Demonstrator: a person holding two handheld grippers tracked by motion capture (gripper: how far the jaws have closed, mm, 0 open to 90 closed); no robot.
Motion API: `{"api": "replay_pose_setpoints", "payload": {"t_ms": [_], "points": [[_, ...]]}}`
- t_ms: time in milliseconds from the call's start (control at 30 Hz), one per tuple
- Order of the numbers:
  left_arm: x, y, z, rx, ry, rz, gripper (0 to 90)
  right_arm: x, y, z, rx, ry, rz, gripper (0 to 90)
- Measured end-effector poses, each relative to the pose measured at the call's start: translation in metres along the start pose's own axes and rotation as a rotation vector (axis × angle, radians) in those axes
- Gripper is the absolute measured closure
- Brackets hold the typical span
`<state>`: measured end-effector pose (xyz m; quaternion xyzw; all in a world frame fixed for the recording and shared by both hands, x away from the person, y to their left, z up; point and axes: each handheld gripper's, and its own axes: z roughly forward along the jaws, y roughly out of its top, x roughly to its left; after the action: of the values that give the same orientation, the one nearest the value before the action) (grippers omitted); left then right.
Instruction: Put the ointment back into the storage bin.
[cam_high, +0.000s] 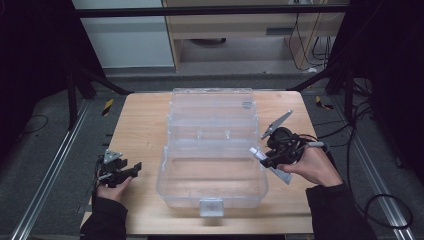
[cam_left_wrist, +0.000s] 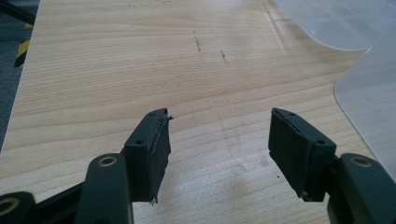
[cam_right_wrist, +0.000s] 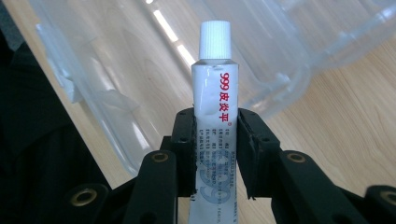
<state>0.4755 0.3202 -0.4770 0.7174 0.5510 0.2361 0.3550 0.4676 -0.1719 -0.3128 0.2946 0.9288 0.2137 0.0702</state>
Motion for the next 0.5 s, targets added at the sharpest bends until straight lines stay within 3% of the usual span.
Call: {"api": "replay_pose_setpoints", "payload": {"t_ms": [200,500], "points": [[0.000,0.000,0.000,-0.002,-0.002,-0.003,38.1,0.010,0.020,0.008,0.006,0.028,-0.077,69.6],[0.000,0.000,-0.001,-0.003,-0.001,-0.001,38.2,0.024,0.039,0.030,0.058,0.068,-0.189,69.6]]}}
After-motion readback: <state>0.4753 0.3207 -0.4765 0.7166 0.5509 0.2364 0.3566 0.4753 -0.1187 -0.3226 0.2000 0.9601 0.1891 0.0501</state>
